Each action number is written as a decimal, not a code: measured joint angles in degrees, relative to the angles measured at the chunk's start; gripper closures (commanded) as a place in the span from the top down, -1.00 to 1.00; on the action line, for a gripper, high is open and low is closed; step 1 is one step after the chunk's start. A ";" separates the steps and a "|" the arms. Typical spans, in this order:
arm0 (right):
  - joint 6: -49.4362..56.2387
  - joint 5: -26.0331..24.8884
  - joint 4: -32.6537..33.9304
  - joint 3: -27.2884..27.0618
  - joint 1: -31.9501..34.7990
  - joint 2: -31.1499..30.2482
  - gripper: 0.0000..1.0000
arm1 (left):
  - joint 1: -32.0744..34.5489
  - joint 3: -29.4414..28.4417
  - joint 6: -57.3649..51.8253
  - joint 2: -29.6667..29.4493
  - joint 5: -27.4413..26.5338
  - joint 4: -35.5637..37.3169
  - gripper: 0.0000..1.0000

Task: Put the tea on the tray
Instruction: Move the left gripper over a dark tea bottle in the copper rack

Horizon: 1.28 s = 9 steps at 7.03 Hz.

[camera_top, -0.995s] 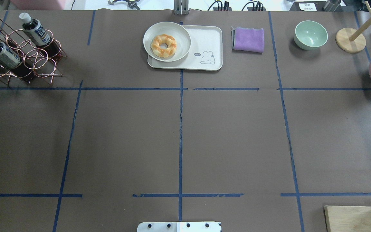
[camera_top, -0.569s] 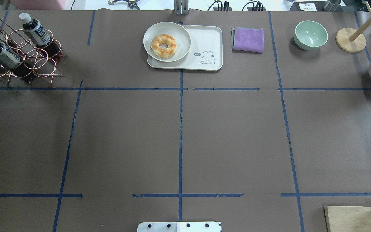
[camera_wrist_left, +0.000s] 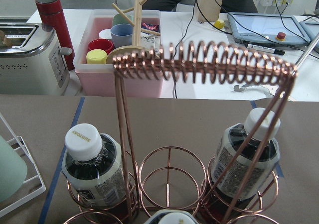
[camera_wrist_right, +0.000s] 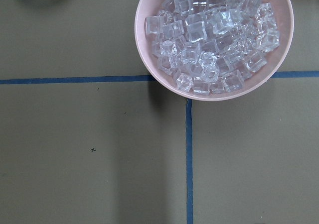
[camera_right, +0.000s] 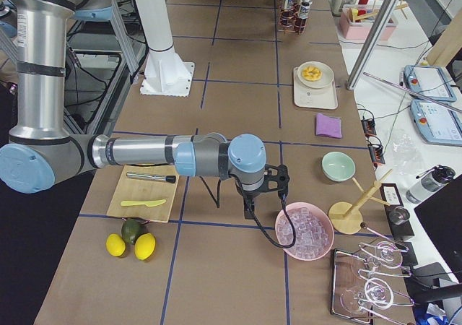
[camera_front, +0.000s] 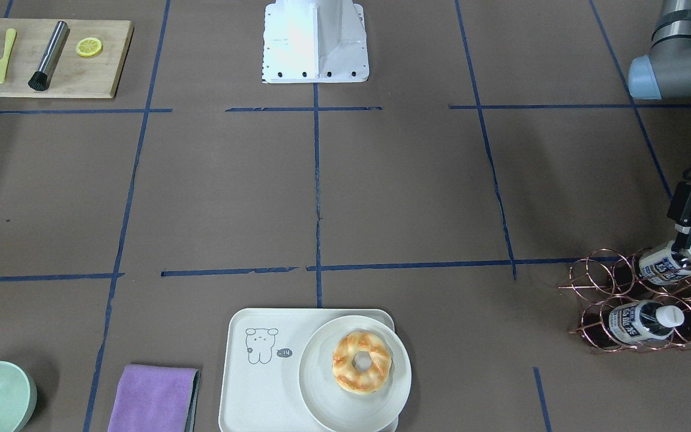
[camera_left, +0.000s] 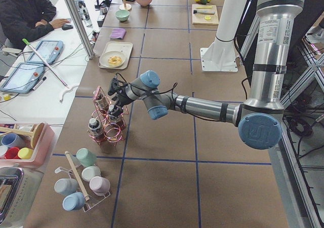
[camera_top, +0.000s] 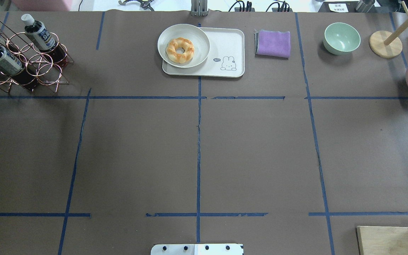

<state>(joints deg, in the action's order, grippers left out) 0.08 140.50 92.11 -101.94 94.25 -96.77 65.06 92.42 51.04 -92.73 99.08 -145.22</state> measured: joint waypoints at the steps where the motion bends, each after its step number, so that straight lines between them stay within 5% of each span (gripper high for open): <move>1: 0.00 -0.01 0.00 0.02 0.00 0.00 1.00 | -0.37 -0.30 0.02 -0.17 -0.04 0.02 0.66; 7: -0.08 0.02 0.00 0.05 0.02 0.00 1.00 | -0.80 -2.28 -0.29 -1.69 -0.05 0.00 0.49; 8: -0.06 -0.02 0.00 0.07 0.03 0.00 1.00 | -0.77 -2.33 -0.32 -1.66 -0.04 -0.02 0.35; 9: -0.04 -0.04 0.00 0.04 0.04 0.00 1.00 | -0.74 -2.31 -0.32 -1.62 -0.03 -0.02 -0.17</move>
<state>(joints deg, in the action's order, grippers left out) 0.04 140.46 92.11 -101.91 94.29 -96.77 64.33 90.11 50.72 -94.35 99.05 -145.24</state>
